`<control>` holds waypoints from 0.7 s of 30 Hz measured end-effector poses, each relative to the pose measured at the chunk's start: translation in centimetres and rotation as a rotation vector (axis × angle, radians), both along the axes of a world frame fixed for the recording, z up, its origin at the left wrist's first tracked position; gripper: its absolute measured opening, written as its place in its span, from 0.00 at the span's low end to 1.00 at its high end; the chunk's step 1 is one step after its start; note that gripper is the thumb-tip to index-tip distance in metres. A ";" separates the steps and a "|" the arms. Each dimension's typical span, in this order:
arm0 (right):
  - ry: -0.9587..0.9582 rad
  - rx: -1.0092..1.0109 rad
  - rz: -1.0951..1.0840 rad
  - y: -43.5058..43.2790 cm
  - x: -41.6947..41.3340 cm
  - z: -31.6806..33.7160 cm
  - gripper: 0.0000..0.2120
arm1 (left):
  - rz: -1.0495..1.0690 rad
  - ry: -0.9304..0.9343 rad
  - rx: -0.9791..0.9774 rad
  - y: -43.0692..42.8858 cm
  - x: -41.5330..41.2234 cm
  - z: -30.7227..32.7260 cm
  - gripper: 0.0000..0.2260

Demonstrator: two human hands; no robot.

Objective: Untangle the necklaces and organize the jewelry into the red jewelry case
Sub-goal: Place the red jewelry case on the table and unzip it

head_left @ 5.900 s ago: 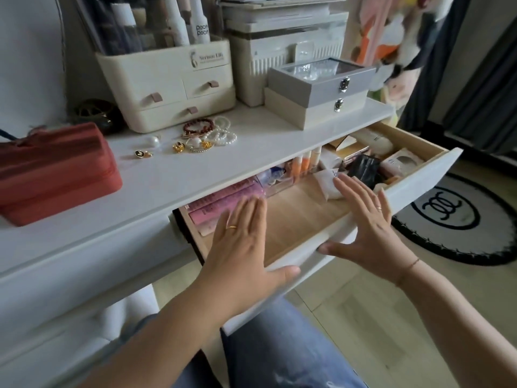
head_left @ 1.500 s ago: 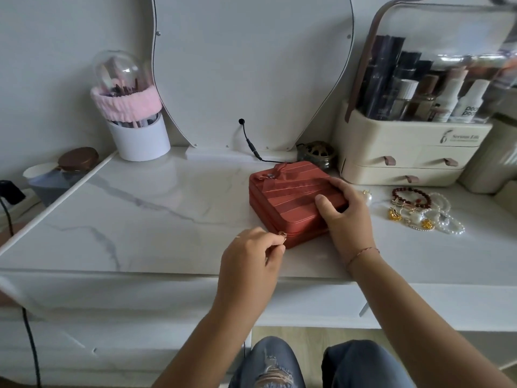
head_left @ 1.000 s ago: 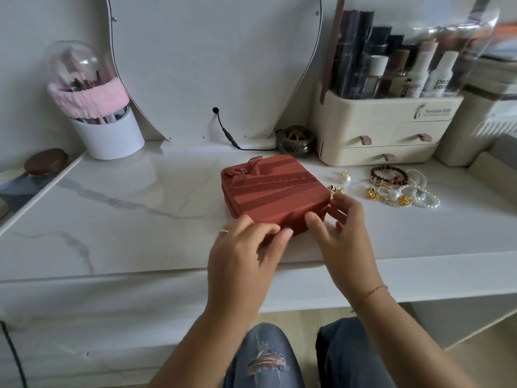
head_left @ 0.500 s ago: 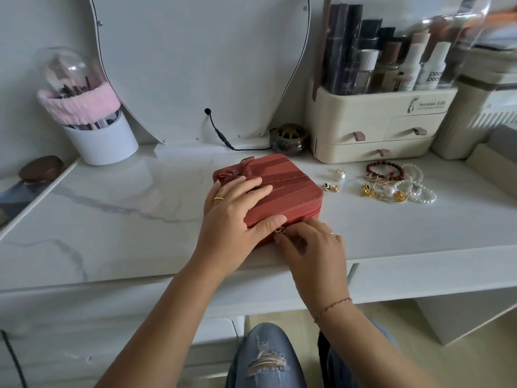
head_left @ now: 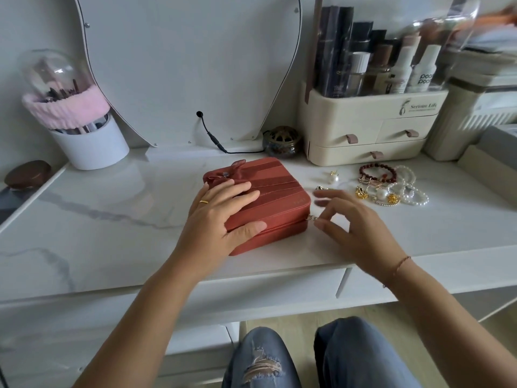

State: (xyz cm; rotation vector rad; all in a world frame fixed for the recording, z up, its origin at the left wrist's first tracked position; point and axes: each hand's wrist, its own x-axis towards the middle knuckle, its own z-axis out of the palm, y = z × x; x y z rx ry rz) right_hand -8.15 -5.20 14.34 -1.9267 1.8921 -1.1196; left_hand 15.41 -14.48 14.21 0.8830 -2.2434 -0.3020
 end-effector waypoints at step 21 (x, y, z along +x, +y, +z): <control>0.016 -0.059 0.137 -1.1 5.3 0.0 0.06 | -0.012 -0.037 -0.134 1.0 0.5 -0.1 0.21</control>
